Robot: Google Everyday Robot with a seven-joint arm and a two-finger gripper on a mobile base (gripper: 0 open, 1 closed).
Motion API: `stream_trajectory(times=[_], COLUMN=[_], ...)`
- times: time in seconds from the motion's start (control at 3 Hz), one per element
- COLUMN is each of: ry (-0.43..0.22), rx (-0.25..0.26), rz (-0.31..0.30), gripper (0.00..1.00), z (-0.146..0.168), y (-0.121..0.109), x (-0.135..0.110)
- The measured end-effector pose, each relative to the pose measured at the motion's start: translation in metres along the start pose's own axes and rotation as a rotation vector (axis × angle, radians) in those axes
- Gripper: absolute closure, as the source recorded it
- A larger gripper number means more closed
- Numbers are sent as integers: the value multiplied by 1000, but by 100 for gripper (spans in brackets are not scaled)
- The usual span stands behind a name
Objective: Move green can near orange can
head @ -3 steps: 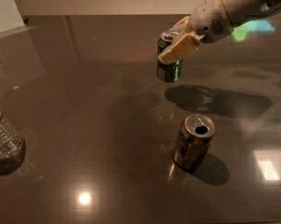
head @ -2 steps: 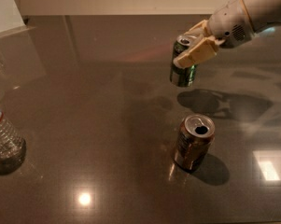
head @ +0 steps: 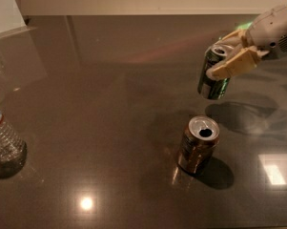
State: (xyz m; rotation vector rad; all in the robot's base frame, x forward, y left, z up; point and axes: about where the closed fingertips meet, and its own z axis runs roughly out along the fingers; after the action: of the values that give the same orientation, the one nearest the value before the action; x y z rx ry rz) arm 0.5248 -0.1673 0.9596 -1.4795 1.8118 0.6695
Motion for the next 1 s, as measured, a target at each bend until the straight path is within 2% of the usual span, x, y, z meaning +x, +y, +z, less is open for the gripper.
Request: stream_trajectory(times=[0.67, 1.0], ry=[-17, -29], rx=[-37, -48], rz=[8, -7], gripper=[100, 100], z=[-23, -26], y=[50, 72], x=[25, 31])
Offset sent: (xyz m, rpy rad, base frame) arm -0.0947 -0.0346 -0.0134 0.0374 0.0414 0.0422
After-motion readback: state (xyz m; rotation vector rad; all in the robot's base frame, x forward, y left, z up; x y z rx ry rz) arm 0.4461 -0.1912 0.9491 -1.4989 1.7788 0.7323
